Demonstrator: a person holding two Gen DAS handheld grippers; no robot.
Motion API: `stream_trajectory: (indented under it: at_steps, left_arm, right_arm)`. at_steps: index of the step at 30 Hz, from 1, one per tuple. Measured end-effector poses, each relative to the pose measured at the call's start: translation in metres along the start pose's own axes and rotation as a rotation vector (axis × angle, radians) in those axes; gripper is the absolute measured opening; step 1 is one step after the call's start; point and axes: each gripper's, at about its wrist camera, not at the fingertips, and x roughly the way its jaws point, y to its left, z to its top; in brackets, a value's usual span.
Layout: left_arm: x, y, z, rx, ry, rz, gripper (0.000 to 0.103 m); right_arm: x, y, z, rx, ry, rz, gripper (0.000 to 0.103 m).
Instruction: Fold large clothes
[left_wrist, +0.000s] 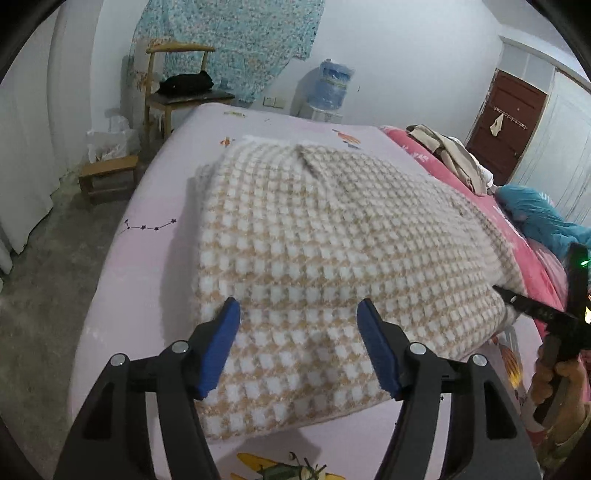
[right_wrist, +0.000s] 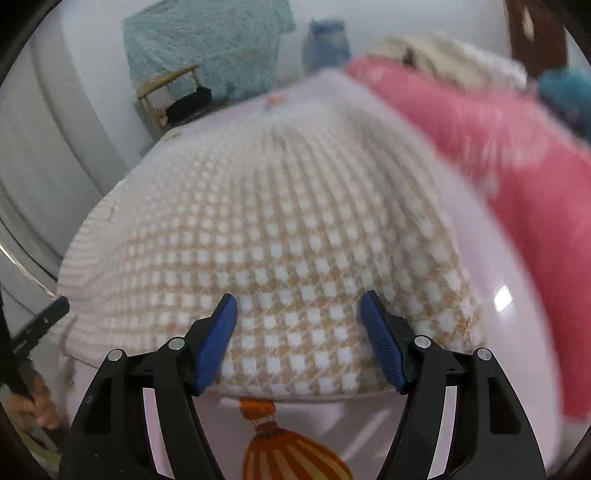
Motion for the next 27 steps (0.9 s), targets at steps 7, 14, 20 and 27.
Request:
stream_trajectory:
  at_steps: [7, 14, 20, 27]
  left_arm:
    - [-0.023, -0.008, 0.004, -0.022, 0.005, 0.037, 0.069]
    - [-0.070, -0.043, -0.004, 0.042, -0.046, 0.068, 0.090]
    - [-0.093, -0.069, -0.007, 0.044, -0.079, 0.095, 0.097]
    - [-0.102, -0.095, -0.006, 0.100, -0.101, 0.248, 0.097]
  right_arm:
    - [-0.045, 0.019, -0.015, -0.011, -0.028, 0.016, 0.069]
    - [-0.100, 0.045, -0.046, -0.096, -0.113, 0.024, 0.087]
    - [-0.132, 0.054, -0.042, -0.172, -0.237, -0.060, 0.095]
    - [-0.152, 0.065, -0.043, -0.213, -0.338, -0.169, 0.095]
